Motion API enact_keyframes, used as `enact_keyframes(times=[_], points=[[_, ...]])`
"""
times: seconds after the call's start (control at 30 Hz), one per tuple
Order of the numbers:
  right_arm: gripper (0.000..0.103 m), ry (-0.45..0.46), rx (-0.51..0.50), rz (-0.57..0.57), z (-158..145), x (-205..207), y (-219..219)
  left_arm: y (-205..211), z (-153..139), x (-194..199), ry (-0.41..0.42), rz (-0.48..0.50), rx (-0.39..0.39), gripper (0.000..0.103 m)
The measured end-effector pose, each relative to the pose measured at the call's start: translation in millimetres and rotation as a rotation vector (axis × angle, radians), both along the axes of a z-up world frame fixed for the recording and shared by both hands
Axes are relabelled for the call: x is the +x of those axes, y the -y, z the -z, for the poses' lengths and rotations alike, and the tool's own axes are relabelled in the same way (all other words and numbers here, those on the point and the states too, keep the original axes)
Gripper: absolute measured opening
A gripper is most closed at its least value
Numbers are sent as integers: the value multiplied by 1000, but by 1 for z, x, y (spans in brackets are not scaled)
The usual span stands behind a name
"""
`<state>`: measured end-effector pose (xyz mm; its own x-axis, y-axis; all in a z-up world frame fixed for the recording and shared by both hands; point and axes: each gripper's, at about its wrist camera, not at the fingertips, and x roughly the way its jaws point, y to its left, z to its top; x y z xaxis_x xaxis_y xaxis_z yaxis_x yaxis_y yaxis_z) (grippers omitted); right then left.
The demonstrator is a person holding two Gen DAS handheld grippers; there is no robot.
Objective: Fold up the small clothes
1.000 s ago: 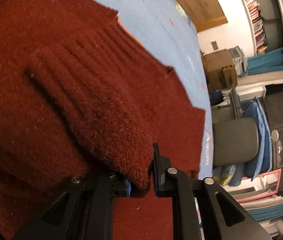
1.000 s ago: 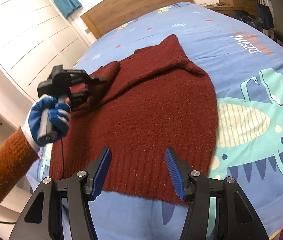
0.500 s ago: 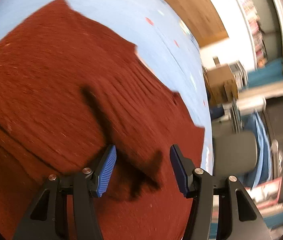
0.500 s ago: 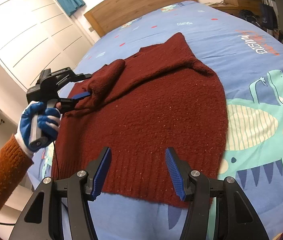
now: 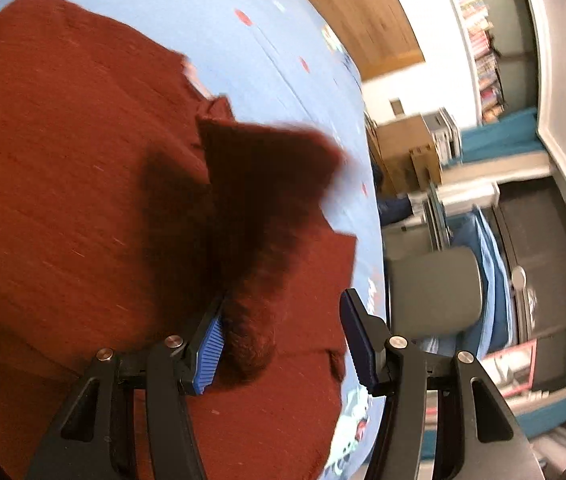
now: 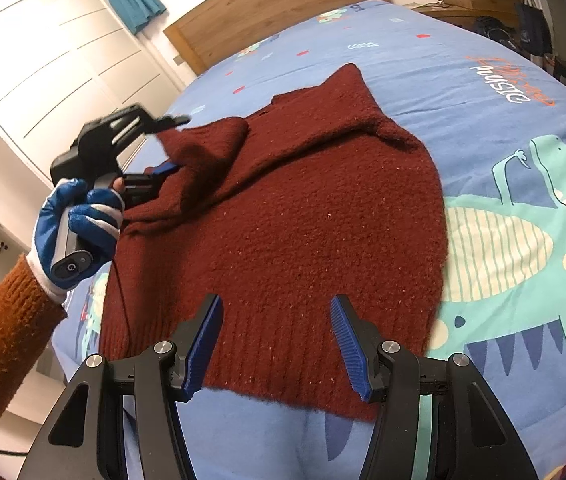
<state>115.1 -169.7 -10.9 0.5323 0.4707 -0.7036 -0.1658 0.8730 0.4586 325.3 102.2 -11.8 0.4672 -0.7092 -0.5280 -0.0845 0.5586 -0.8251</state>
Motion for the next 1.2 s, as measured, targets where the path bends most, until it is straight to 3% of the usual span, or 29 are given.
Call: enact_keyframes(times=[0.27,0.43,0.5,0.6,0.73,0.87,0.9,1.0,1.2], points=[[58,5,2,13,-3,-1,4,54,4,-2,-19,167,80,49],[58,14,-5,9,-8,-2,5,65,-9,-8,45,224,132,49],[58,18,-8,11,-9,-3,6,69,-19,-6,81,203,198,49],[58,21,-6,15,-11,-3,7,64,-25,-12,125,161,410,49],[58,23,-6,14,-13,-5,6,65,-3,-30,102,143,597,49],[58,17,-12,13,-14,-7,2,88,18,-50,104,192,713,51],[58,17,-13,14,-14,-7,1,93,19,-55,111,206,709,52],[58,17,-20,15,-16,-7,-1,97,19,-63,96,246,585,53],[58,20,-33,13,-18,-4,-9,57,-7,-59,151,189,645,53]])
